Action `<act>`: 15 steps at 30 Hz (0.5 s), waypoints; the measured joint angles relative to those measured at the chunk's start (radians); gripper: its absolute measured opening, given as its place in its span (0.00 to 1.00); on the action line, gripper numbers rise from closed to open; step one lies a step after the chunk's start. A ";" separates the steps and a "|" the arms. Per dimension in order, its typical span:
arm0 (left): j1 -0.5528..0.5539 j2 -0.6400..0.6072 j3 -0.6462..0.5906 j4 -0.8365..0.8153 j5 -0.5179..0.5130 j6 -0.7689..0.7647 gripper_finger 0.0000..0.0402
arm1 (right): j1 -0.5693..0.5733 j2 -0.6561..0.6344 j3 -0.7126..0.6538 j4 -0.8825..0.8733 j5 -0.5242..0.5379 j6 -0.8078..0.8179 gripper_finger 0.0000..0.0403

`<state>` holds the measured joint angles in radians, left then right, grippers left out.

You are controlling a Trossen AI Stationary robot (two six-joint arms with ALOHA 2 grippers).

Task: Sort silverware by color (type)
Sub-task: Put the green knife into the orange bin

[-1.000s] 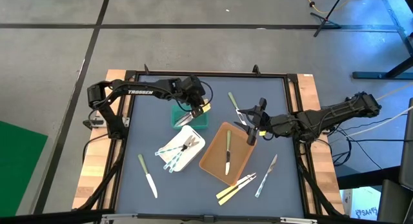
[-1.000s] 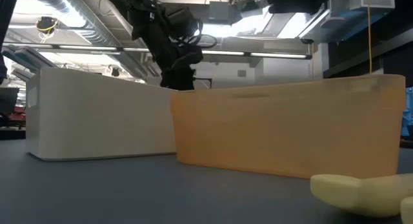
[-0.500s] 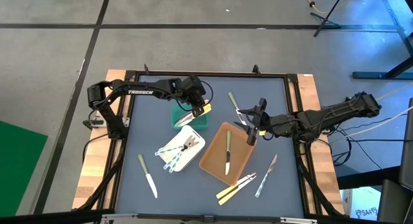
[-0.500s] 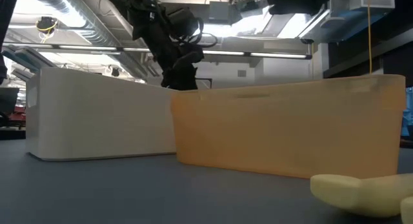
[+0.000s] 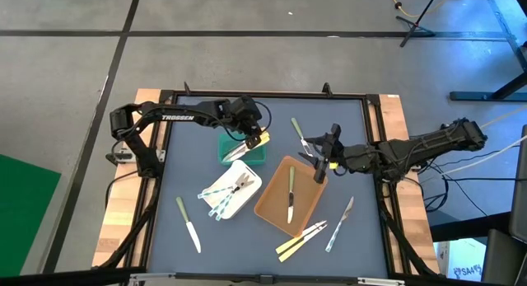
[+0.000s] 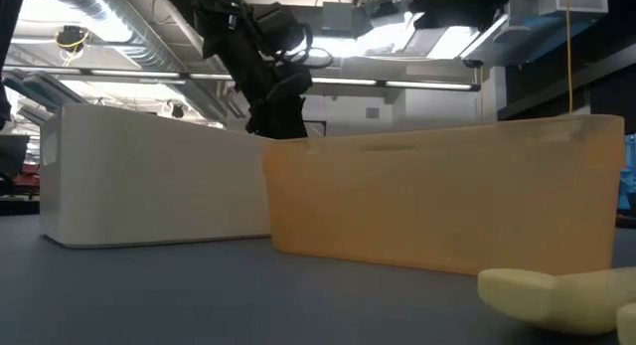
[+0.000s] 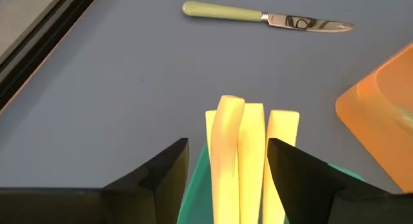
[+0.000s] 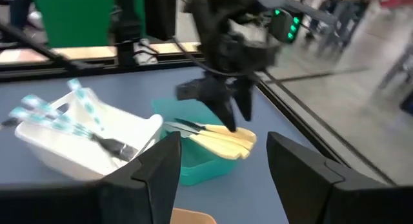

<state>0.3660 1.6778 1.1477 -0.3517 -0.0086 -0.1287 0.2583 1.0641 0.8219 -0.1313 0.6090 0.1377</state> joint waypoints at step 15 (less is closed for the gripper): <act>-0.007 -0.066 0.002 0.008 0.002 0.003 0.51 | -0.360 0.027 0.000 -0.066 -0.156 0.075 0.54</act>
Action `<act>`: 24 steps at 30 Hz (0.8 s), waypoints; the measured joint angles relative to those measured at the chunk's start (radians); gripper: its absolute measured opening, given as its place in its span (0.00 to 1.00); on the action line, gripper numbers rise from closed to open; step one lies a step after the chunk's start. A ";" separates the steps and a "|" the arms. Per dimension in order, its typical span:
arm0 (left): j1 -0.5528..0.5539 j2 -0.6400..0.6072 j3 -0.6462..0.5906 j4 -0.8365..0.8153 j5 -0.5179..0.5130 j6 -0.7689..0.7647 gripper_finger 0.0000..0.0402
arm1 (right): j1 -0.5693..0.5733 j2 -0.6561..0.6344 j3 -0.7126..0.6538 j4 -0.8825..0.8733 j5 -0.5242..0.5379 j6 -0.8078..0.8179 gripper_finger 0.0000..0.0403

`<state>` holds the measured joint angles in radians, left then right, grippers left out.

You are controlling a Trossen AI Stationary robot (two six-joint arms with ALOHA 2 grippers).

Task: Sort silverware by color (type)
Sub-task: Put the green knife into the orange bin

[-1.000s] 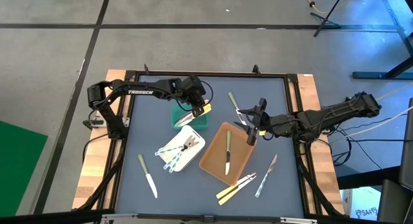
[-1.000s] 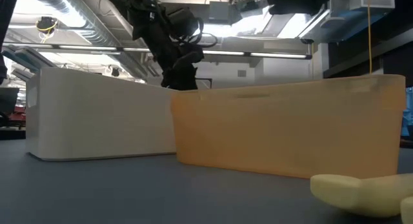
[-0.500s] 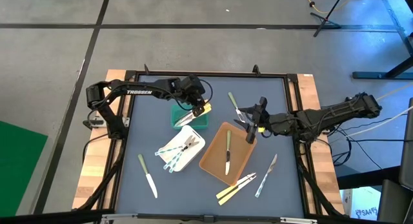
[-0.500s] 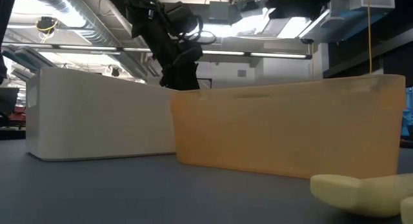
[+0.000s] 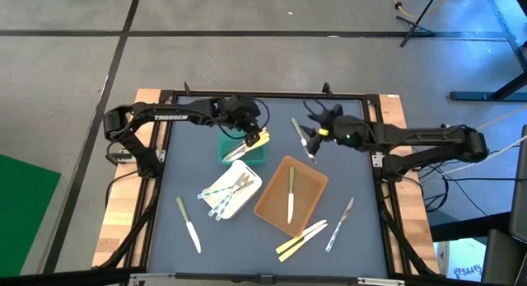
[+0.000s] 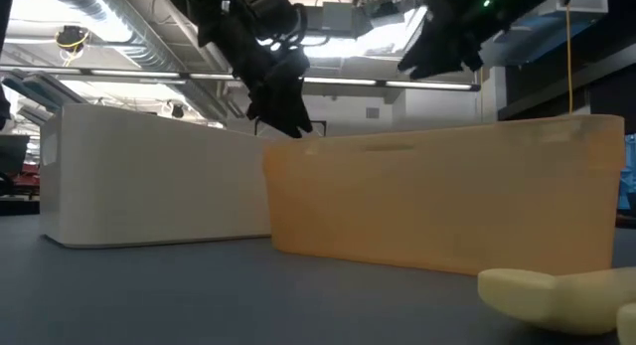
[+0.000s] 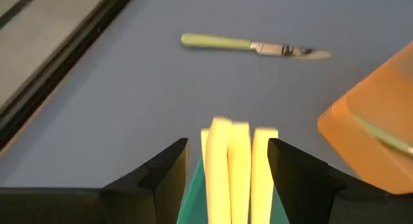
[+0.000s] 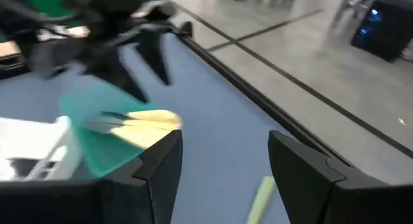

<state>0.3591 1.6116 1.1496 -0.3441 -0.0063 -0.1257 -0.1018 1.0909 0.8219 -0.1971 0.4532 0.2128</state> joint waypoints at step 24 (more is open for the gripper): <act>-0.047 -0.008 0.000 -0.002 -0.002 -0.002 0.51 | -0.293 0.367 0.000 -0.013 -0.153 0.094 0.54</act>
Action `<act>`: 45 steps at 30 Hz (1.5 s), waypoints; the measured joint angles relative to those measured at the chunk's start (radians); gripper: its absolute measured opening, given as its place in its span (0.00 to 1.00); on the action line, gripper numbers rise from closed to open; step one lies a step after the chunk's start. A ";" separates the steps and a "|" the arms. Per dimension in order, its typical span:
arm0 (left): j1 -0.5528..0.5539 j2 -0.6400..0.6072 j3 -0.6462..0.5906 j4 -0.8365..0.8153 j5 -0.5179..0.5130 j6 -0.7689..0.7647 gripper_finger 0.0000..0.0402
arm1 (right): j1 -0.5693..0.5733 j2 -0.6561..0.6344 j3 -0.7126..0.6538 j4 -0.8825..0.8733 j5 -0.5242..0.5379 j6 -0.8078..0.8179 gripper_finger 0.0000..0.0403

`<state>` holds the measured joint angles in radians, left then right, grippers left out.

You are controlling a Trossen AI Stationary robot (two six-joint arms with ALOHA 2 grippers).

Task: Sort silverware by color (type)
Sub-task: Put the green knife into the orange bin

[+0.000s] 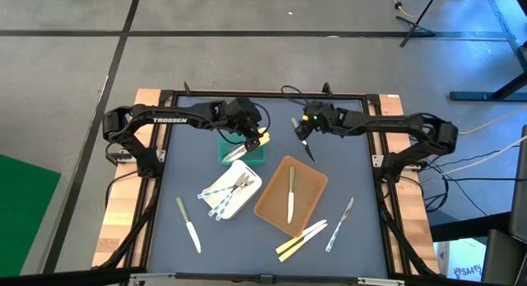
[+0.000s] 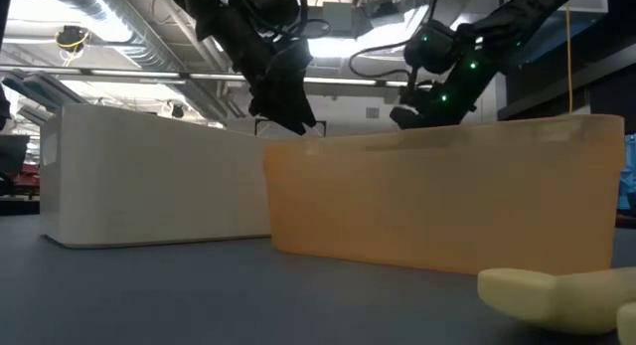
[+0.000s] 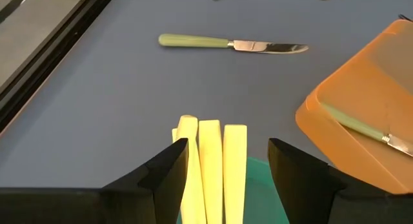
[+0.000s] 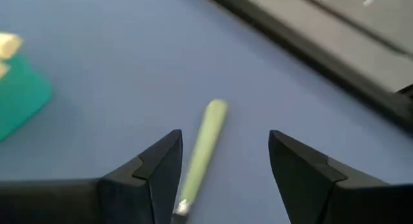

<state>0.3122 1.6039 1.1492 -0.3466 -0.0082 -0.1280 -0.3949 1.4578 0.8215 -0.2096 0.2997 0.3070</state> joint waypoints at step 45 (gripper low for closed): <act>0.000 0.001 -0.001 0.004 -0.009 0.000 0.51 | -0.081 0.175 0.000 -0.052 -0.284 0.160 0.54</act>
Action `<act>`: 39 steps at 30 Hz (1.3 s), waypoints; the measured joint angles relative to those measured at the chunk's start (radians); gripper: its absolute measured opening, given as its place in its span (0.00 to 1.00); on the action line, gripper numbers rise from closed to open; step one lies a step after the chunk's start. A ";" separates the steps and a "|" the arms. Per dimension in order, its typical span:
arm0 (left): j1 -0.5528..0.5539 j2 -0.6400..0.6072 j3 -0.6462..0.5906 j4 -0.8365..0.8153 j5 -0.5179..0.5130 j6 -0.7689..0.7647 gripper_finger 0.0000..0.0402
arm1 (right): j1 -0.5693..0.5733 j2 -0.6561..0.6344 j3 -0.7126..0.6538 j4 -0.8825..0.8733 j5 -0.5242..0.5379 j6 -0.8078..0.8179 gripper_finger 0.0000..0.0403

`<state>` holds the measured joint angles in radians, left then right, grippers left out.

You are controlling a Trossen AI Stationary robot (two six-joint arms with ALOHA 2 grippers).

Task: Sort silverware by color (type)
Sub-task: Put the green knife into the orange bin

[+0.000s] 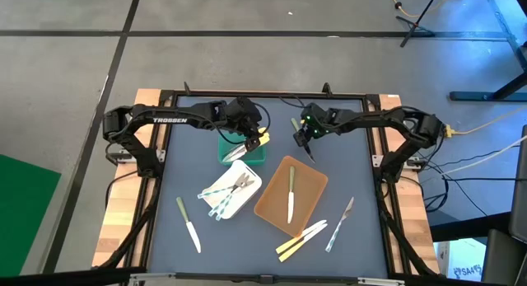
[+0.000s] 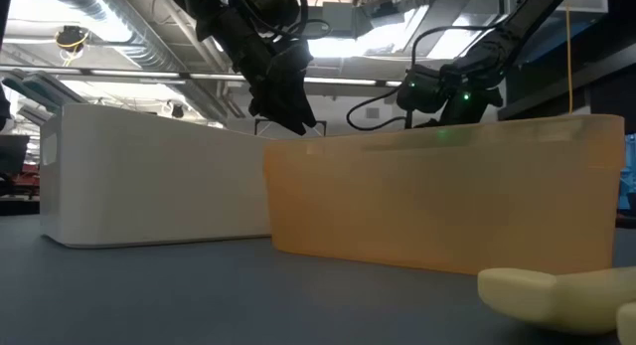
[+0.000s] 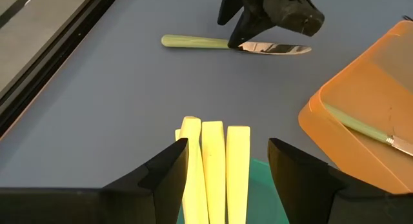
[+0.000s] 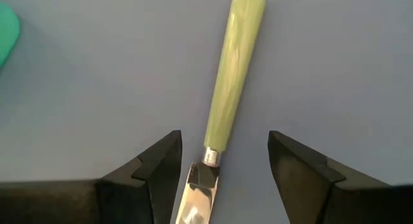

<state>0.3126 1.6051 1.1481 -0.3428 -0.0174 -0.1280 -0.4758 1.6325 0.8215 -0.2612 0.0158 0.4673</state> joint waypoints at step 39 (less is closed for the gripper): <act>0.001 0.000 0.000 0.000 0.000 0.000 0.51 | 0.076 0.063 0.003 -0.015 0.110 0.070 0.16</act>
<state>0.3138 1.6051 1.1481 -0.3430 -0.0177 -0.1280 -0.3996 1.6951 0.8242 -0.2761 0.1263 0.5368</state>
